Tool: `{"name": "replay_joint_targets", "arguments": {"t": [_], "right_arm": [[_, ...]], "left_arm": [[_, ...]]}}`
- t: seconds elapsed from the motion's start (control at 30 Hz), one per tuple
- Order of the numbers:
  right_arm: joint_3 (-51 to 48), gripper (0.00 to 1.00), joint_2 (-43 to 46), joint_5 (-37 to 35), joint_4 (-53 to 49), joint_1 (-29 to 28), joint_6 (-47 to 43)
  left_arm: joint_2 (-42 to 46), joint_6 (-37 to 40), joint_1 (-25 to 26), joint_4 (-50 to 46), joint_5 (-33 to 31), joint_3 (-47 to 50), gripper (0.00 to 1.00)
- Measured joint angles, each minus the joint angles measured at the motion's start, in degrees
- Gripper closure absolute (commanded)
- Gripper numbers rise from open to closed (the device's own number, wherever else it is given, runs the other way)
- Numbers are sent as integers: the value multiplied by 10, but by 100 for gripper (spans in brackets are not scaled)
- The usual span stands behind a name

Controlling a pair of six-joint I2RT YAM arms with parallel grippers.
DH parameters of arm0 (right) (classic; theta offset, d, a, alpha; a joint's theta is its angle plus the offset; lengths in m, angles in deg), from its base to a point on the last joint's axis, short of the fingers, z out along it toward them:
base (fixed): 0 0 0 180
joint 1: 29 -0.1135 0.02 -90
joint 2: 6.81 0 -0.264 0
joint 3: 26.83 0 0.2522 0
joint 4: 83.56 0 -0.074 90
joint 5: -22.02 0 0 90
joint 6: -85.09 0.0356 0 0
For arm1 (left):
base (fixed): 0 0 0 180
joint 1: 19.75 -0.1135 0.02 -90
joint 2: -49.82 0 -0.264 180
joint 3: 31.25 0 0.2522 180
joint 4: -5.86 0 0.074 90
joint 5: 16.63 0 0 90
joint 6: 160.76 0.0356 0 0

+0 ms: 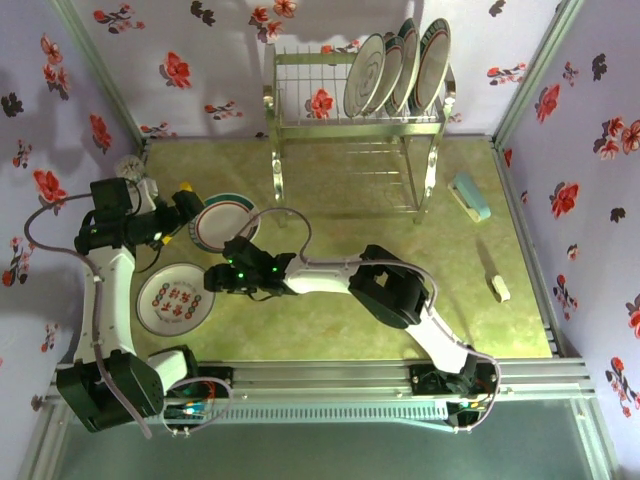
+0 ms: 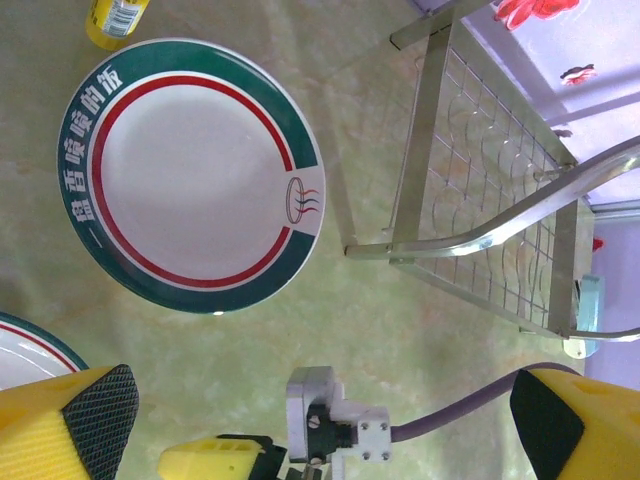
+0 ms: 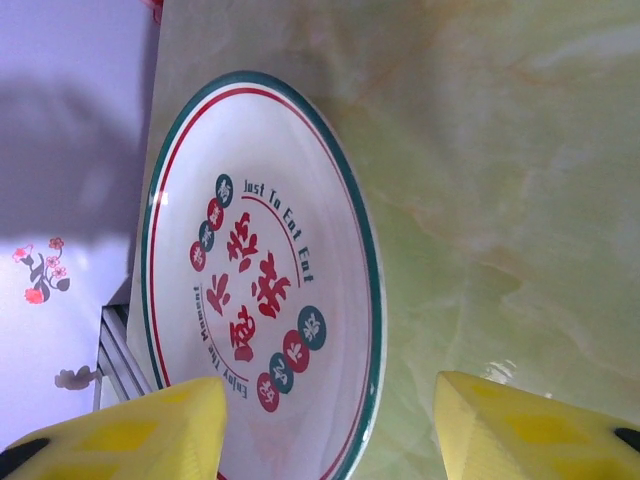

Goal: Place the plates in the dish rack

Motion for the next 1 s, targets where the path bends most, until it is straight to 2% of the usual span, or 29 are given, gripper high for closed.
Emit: {"name": "replay_joint_targets", "arguments": {"t": [0.17, 1.0], "right_arm": [[30, 47, -22, 4, -12, -2, 3], [92, 53, -70, 20, -67, -10, 3]], "left_arm": [[0, -2, 0, 0, 1, 0, 0], [10, -2, 0, -1, 2, 0, 0]]}}
